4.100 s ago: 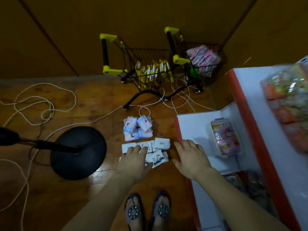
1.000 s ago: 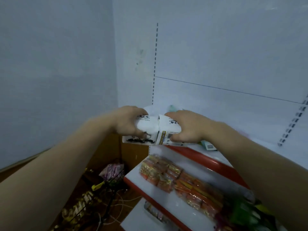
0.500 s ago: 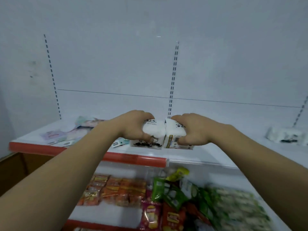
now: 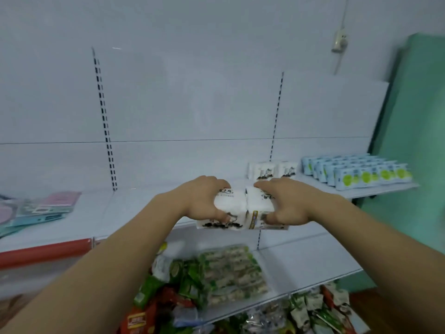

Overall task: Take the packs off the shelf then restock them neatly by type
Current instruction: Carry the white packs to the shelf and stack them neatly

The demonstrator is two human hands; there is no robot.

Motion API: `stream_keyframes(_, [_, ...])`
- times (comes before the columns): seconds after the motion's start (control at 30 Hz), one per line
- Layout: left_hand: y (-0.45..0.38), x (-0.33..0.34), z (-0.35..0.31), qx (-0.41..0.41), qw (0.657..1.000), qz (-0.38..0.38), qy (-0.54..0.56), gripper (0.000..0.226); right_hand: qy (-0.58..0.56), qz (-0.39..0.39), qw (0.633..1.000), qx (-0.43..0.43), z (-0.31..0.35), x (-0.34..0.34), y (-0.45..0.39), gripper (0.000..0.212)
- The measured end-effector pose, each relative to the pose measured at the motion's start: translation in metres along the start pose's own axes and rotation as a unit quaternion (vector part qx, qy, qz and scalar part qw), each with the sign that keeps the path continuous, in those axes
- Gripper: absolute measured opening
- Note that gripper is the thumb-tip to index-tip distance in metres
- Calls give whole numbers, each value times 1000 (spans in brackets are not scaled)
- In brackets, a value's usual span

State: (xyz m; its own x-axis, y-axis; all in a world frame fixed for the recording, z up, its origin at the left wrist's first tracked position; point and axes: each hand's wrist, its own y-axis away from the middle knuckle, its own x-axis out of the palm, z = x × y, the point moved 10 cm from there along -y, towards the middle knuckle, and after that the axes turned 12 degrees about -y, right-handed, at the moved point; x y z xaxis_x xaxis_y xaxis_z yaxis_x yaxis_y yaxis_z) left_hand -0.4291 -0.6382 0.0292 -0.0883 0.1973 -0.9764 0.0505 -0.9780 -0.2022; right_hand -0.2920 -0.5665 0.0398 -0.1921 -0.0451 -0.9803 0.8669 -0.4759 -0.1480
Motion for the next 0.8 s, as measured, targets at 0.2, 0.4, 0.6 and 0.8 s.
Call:
stream_keyframes(0.2, [-82, 23, -61, 44, 999, 3, -3, 80, 15, -10, 998, 55, -95, 0, 24, 89])
stream_keyframes(0.4, [-166, 47, -85, 58, 998, 2, -12, 84, 22, -15, 997, 76, -172, -9, -2, 89])
stream_keyframes(0.6, [-262, 64, -62, 26, 999, -6, -20, 86, 22, -13, 997, 75, -246, -16, -71, 87])
stream_keyframes(0.8, [-321, 91, -34, -35, 999, 9, -29, 81, 21, 4, 997, 73, -307, -7, -123, 84])
